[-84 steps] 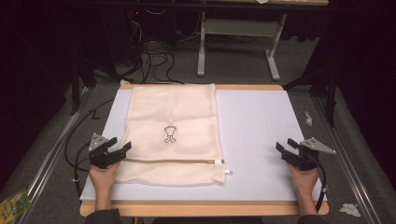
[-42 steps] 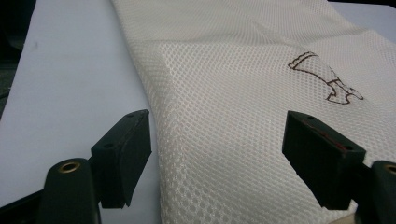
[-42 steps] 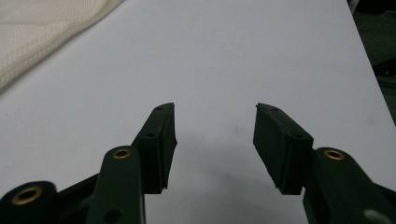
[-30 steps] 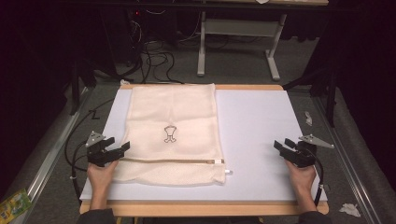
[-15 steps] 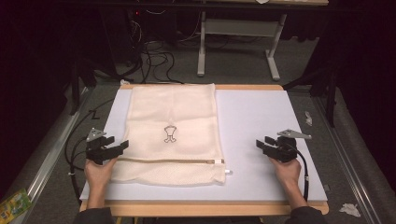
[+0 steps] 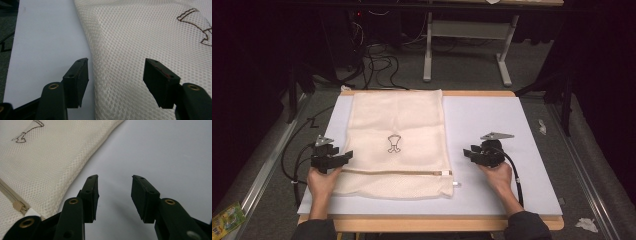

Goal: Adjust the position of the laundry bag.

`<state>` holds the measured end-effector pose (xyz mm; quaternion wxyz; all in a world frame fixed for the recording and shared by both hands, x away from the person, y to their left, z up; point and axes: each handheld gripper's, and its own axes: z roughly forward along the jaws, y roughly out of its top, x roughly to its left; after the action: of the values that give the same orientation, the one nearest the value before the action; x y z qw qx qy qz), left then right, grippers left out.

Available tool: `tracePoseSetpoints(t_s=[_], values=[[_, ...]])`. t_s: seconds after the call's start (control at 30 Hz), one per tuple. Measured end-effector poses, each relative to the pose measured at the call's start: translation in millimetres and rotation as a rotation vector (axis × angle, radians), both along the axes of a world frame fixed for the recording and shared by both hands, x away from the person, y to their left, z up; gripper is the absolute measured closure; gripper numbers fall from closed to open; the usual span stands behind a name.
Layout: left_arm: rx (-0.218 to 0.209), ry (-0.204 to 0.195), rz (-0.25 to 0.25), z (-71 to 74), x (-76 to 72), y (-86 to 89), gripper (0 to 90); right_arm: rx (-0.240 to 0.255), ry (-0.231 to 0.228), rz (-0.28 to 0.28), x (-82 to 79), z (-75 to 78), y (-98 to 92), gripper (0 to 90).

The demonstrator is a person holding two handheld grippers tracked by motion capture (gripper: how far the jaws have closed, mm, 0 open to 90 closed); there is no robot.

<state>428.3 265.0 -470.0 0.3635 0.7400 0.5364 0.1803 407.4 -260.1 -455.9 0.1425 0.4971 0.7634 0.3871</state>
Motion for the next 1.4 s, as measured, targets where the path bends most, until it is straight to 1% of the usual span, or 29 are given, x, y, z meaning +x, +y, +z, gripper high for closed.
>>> tracePoseSetpoints(t_s=[0.03,0.07,0.1,0.13,0.2,0.33,0.37,0.4,0.43,0.5,0.53,0.6,0.77,0.87,0.97,1.1,1.13,1.17,1.2,1.23,1.27,1.3,1.33,1.4], values=[[0.000,0.000,0.000,0.0,0.0,0.0,38.0,0.000,0.000,0.000,0.0,0.0,0.0,58.3],[-0.004,0.004,0.007,-1.0,1.3,0.3,38.4,0.001,0.009,0.009,2.8,-1.3,6.4,58.3],[-0.004,0.004,0.007,-1.0,1.3,0.3,38.5,0.000,0.014,0.010,4.1,-1.8,9.3,58.1],[0.002,0.012,0.012,-1.8,2.7,0.4,38.7,0.001,0.013,0.012,5.6,-2.1,11.8,57.9],[0.005,0.015,0.008,-1.9,3.7,0.5,39.1,0.007,0.016,0.017,7.8,-1.5,16.4,57.5],[0.005,0.014,0.017,0.3,6.4,1.0,40.1,0.026,0.030,0.029,11.6,-0.4,24.8,56.7],[0.005,0.014,0.017,0.3,6.4,1.0,40.5,0.026,0.030,0.029,11.6,-0.4,24.8,56.7],[0.003,0.017,0.016,1.5,7.5,0.7,40.8,0.026,0.038,0.037,14.0,-0.2,29.6,55.9],[0.003,0.017,0.016,1.5,7.5,0.7,41.0,0.026,0.038,0.037,14.0,-0.2,29.6,55.9],[0.008,0.019,0.013,1.7,8.8,-1.0,41.4,0.026,0.042,0.048,17.0,-0.1,37.1,54.7],[0.010,0.024,0.010,1.8,9.5,-2.0,41.4,0.026,0.042,0.048,17.0,-0.1,37.1,54.7],[0.020,0.027,0.010,1.2,11.2,-4.2,42.0,0.024,0.062,0.057,21.0,-2.6,44.3,53.1],[0.029,0.049,0.016,-2.4,15.9,-6.5,43.2,0.028,0.077,0.056,26.3,-5.7,53.5,51.5],[0.029,0.055,0.021,-4.1,17.3,-7.0,44.4,0.025,0.088,0.059,29.2,-8.4,57.7,51.2],[0.028,0.062,0.019,-5.5,18.5,-7.5,46.1,0.021,0.112,0.053,31.4,-12.5,60.8,51.3],[0.027,0.059,0.018,-5.6,18.9,-7.8,49.4,0.023,0.118,0.063,33.4,-14.5,63.0,54.4],[0.028,0.061,0.016,-5.3,19.0,-7.4,50.9,0.023,0.122,0.072,33.7,-15.4,65.6,57.7],[0.025,0.063,0.020,-5.1,19.2,-7.4,53.4,0.026,0.131,0.081,34.1,-16.3,67.1,59.1],[0.025,0.063,0.020,-5.1,19.2,-7.4,55.7,0.017,0.127,0.082,34.1,-16.3,68.2,61.8],[0.022,0.067,0.019,-4.8,19.5,-7.4,55.7,0.017,0.127,0.082,34.1,-16.3,68.2,61.8],[0.025,0.071,0.015,-4.3,20.2,-8.1,60.8,0.013,0.130,0.091,34.6,-16.3,69.5,67.6],[0.025,0.071,0.015,-4.3,20.2,-8.1,64.0,0.004,0.128,0.093,34.5,-16.3,69.8,71.7],[0.025,0.079,0.017,-3.6,21.3,-9.1,67.3,-0.001,0.128,0.096,34.4,-16.4,69.8,74.3],[0.024,0.079,0.010,-2.1,21.8,-10.0,73.7,-0.002,0.132,0.107,34.8,-16.6,68.9,80.0]])
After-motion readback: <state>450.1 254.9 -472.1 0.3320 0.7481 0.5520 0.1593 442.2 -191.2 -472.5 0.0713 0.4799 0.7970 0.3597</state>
